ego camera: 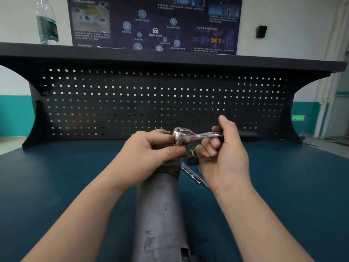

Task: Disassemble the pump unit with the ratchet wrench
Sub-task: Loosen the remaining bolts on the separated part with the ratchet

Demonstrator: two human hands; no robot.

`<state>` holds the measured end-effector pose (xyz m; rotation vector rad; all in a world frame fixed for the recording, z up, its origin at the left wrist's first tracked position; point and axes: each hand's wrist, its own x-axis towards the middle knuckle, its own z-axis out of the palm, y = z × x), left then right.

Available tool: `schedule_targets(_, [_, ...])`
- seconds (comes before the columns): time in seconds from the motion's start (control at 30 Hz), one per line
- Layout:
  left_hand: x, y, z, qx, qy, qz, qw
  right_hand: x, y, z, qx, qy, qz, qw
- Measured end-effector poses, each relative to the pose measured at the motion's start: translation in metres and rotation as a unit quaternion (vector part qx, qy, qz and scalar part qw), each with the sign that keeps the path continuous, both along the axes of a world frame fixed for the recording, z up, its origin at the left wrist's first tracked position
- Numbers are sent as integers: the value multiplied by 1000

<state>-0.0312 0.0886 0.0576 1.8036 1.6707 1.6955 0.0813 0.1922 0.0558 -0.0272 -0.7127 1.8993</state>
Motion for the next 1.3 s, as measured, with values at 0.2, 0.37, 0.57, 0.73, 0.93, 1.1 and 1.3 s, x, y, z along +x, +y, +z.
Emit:
schedule_targets(0.2, [0, -2, -1, -1, 28, 25, 999, 7, -38, -16, 513, 17, -380, 769])
schedule_targets(0.37, [-1, -5, 0, -5, 23, 2, 1000, 5, -38, -18, 480, 24, -363, 798])
schedule_targets(0.57, [-1, -7, 4, -25, 12, -24, 999, 3, -12, -4, 185, 27, -85, 979])
schedule_targets(0.73, [5, -3, 2, -11, 8, 16, 1000, 0, 8, 2, -10, -4, 94, 995])
schedule_targets(0.93, [4, -1, 2, -6, 5, 32, 999, 7, -16, -8, 293, 19, -261, 920])
schedule_targets(1.1, [1, -4, 2, -18, 34, 30, 999, 7, -33, -14, 570, -1, -397, 719])
schedule_targets(1.3, [1, -6, 3, -40, 26, -4, 999, 8, -21, -10, 391, -2, -299, 871])
